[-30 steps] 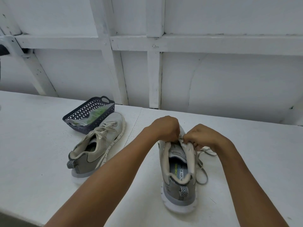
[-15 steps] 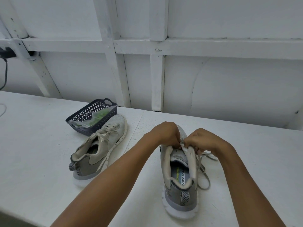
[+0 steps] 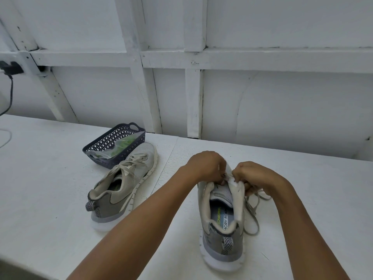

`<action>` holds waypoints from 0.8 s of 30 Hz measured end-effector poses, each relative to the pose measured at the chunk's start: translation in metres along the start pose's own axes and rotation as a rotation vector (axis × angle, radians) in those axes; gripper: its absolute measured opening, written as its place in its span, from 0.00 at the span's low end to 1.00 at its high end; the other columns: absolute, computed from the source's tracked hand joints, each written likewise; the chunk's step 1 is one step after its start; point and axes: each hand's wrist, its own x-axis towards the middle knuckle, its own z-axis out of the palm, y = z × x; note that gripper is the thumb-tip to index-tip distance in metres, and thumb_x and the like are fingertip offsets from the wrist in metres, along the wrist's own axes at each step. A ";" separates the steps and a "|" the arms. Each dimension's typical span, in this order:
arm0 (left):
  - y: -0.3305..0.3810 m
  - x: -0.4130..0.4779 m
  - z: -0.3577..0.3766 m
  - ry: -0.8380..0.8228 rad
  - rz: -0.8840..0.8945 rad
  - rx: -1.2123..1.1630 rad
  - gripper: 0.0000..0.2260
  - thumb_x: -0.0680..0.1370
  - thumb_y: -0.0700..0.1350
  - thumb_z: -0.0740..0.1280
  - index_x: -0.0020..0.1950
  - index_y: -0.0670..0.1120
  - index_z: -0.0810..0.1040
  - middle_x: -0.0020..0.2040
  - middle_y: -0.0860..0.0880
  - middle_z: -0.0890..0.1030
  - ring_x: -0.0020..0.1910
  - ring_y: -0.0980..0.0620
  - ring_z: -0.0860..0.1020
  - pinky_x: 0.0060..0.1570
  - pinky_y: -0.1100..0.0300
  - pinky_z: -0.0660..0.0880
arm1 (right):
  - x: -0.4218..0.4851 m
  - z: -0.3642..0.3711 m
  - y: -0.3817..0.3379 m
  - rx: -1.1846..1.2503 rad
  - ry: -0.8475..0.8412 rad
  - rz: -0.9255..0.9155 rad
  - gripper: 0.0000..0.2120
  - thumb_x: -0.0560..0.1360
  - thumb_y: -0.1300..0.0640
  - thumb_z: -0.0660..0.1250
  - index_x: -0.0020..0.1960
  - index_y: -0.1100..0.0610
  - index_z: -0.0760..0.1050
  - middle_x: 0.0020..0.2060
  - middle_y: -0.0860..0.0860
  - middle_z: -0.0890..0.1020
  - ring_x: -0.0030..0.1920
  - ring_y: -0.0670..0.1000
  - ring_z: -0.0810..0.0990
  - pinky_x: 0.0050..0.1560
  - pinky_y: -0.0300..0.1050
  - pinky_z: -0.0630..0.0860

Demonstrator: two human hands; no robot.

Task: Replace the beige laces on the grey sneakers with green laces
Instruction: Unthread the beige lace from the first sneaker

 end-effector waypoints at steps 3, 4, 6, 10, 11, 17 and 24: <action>-0.002 -0.002 -0.001 0.015 0.041 -0.005 0.10 0.69 0.51 0.77 0.48 0.52 0.84 0.43 0.54 0.73 0.48 0.51 0.76 0.40 0.60 0.67 | 0.000 -0.003 0.007 0.076 -0.011 0.015 0.05 0.71 0.67 0.61 0.37 0.61 0.69 0.26 0.54 0.71 0.25 0.52 0.70 0.31 0.42 0.72; -0.002 -0.002 -0.001 0.028 0.056 0.003 0.10 0.69 0.52 0.77 0.48 0.53 0.84 0.44 0.54 0.72 0.48 0.51 0.76 0.40 0.60 0.67 | 0.000 -0.003 0.008 0.093 -0.013 0.017 0.05 0.71 0.67 0.61 0.38 0.61 0.70 0.25 0.55 0.72 0.25 0.53 0.72 0.31 0.42 0.72; -0.003 -0.002 0.000 0.054 0.093 0.020 0.11 0.69 0.53 0.77 0.49 0.53 0.84 0.44 0.54 0.71 0.47 0.52 0.73 0.40 0.60 0.66 | 0.001 -0.003 0.010 0.107 -0.016 0.018 0.04 0.71 0.68 0.60 0.39 0.62 0.72 0.26 0.56 0.75 0.25 0.53 0.74 0.31 0.42 0.73; 0.000 -0.001 0.004 0.050 0.139 0.019 0.08 0.70 0.52 0.76 0.47 0.52 0.86 0.42 0.53 0.73 0.46 0.51 0.75 0.39 0.61 0.66 | 0.002 -0.002 0.009 0.127 -0.012 0.023 0.04 0.70 0.69 0.60 0.38 0.63 0.72 0.26 0.56 0.73 0.24 0.53 0.73 0.31 0.43 0.72; 0.001 -0.001 0.005 0.048 0.149 0.015 0.07 0.71 0.51 0.75 0.46 0.51 0.86 0.41 0.53 0.74 0.47 0.50 0.77 0.38 0.60 0.66 | 0.002 -0.001 0.009 0.133 -0.014 0.024 0.05 0.70 0.69 0.60 0.37 0.62 0.71 0.26 0.56 0.73 0.24 0.53 0.73 0.31 0.42 0.72; -0.004 -0.005 0.007 0.221 0.038 -0.048 0.09 0.72 0.48 0.70 0.38 0.44 0.77 0.39 0.47 0.76 0.40 0.46 0.74 0.35 0.58 0.67 | 0.000 -0.002 0.017 0.118 -0.031 0.019 0.11 0.72 0.65 0.62 0.32 0.57 0.67 0.25 0.50 0.69 0.25 0.48 0.67 0.29 0.39 0.66; -0.034 -0.012 -0.006 0.388 -0.314 -0.569 0.06 0.71 0.42 0.70 0.41 0.49 0.73 0.35 0.52 0.80 0.31 0.54 0.73 0.33 0.61 0.67 | -0.003 -0.003 0.019 0.073 -0.054 0.011 0.11 0.73 0.61 0.65 0.32 0.56 0.70 0.24 0.49 0.71 0.23 0.46 0.71 0.29 0.39 0.67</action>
